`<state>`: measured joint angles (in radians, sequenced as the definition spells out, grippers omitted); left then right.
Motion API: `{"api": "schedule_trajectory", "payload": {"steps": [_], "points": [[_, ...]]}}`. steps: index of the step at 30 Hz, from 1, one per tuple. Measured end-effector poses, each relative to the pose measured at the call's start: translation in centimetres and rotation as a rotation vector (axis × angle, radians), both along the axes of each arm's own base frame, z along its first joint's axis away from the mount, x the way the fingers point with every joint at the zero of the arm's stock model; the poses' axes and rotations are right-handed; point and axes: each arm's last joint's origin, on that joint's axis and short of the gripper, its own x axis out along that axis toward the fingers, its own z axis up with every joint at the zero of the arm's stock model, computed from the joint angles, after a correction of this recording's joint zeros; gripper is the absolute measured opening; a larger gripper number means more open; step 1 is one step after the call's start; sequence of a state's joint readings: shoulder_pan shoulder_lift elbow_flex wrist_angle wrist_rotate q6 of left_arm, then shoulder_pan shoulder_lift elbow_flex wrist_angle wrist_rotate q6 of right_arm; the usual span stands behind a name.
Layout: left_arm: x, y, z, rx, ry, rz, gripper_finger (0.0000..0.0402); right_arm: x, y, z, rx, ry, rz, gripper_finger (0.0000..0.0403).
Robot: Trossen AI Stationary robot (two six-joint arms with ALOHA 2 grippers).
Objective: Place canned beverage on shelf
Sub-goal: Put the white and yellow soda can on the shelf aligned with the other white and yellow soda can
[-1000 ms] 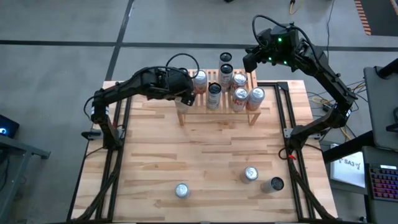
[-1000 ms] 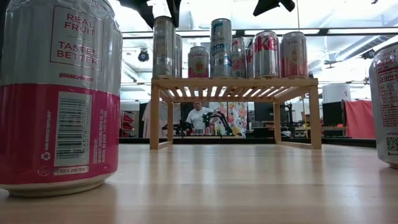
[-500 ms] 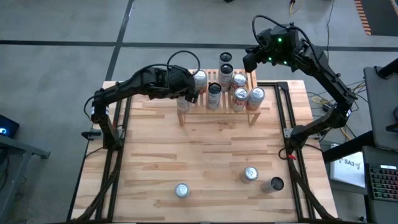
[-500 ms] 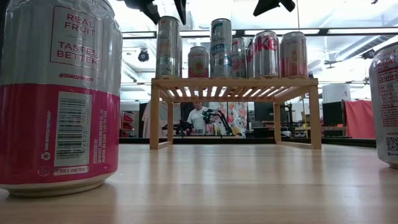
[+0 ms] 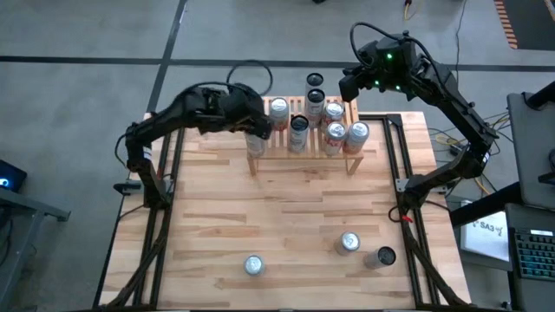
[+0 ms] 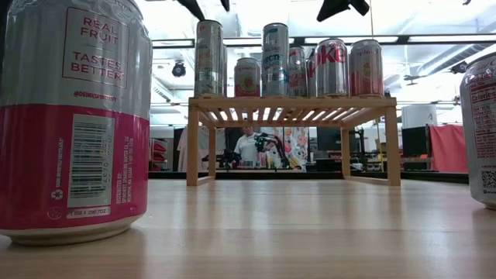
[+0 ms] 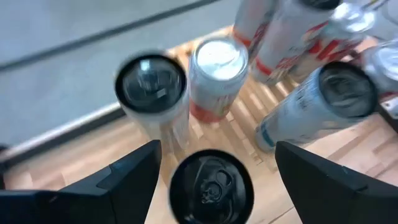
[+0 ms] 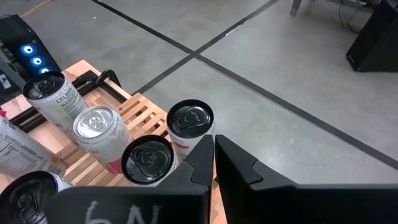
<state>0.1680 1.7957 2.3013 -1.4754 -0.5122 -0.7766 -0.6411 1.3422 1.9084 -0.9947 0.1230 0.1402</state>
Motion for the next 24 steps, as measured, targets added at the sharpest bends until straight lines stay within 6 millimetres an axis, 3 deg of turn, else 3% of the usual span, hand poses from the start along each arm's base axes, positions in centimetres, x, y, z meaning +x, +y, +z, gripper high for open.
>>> {"api": "schedule_trajectory", "payload": {"steps": [4, 7, 12, 17, 22, 24], "points": [[-1.8, -0.7, 2.1, 0.085, 0.016, -0.142, 0.03, 0.0, 0.0, 0.0, 0.005, -0.002, -0.003, 0.0009], [-3.9, -2.0, 3.0, 0.12, 0.093, -0.373, 0.0297, -0.2, 0.1, 0.1, 0.001, -0.007, -0.003, 0.0009], [-6.0, -4.5, 3.2, 0.206, 0.184, -0.675, 0.0261, -1.1, 0.8, 0.8, -0.017, -0.033, -0.003, 0.0009], [-7.2, -5.5, 1.6, 0.195, 0.19, -0.704, 0.0173, -1.9, 1.9, 1.5, -0.004, -0.089, 0.01, 0.0009], [-6.2, -6.0, -2.3, 0.213, 0.086, -0.721, 0.0036, -1.8, 3.1, 1.9, 0.008, -0.123, 0.071, 0.0009], [-6.0, -5.9, -4.0, 0.23, 0.035, -0.714, 0.0011, -1.6, 3.4, 1.9, 0.026, -0.137, 0.082, 0.0009]]}}
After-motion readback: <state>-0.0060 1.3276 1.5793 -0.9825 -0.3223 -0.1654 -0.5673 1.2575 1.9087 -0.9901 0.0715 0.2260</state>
